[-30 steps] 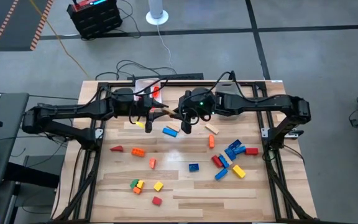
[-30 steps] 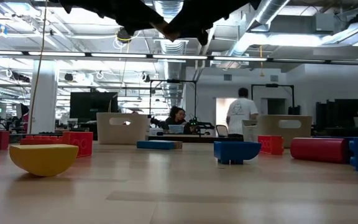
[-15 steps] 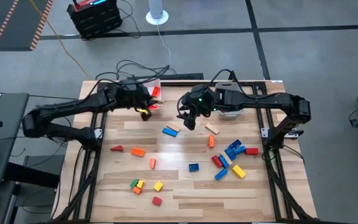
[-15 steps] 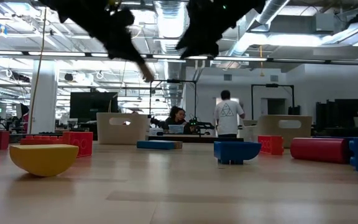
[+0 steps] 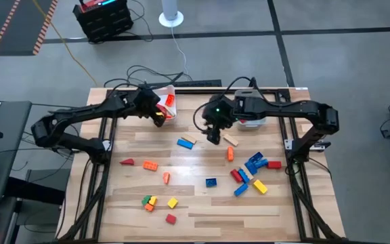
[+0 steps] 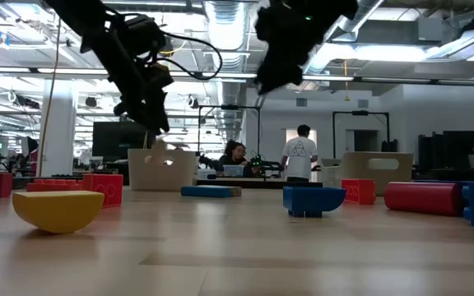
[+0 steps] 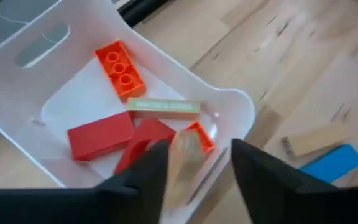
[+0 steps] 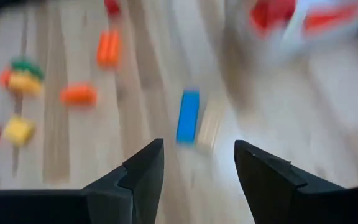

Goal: Sort blocks by size
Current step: Put the light brown rectangle wooden block into the white bin

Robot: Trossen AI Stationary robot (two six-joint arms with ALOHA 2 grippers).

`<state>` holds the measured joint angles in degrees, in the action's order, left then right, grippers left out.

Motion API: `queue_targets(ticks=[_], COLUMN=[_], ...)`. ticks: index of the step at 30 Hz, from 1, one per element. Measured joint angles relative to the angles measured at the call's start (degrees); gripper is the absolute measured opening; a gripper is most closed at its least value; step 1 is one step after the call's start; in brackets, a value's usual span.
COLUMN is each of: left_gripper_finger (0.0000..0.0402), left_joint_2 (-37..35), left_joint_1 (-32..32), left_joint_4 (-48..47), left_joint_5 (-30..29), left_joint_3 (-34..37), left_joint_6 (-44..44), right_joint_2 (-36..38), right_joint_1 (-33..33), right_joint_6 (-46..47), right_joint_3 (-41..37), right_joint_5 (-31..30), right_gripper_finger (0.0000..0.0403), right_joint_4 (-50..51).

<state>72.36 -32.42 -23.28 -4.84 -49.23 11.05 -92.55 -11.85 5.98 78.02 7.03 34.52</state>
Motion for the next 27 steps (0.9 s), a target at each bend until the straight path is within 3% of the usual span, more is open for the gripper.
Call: queue_targets(ticks=[3, 7, 13, 27], left_gripper_finger=[0.0224, 0.0241, 0.0244, 0.0244], left_joint_2=[-0.6, -2.2, -2.9, -9.4], left_joint_1=[0.2, 0.5, 3.6, 7.4], left_joint_4=[-0.4, 0.6, 0.5, -0.5], left_joint_5=[0.5, 1.1, 1.5, 1.6], left_joint_3=[-1.6, -4.8, -9.1, -10.9], left_joint_6=[2.5, 5.4, 6.0, -0.7], right_joint_2=[0.2, -1.9, -6.9, -16.8], right_joint_1=[-0.3, -0.9, -2.8, -3.6], right_joint_6=[-0.3, 0.5, 5.2, 12.5], right_joint_3=[0.0, -1.1, -5.7, -5.6], right_joint_5=[0.4, 0.4, 0.4, -0.7], right_gripper_finger=[0.0223, 0.0224, 0.0224, 0.0224], right_joint_4=[11.2, 20.3, 22.0, 20.5])
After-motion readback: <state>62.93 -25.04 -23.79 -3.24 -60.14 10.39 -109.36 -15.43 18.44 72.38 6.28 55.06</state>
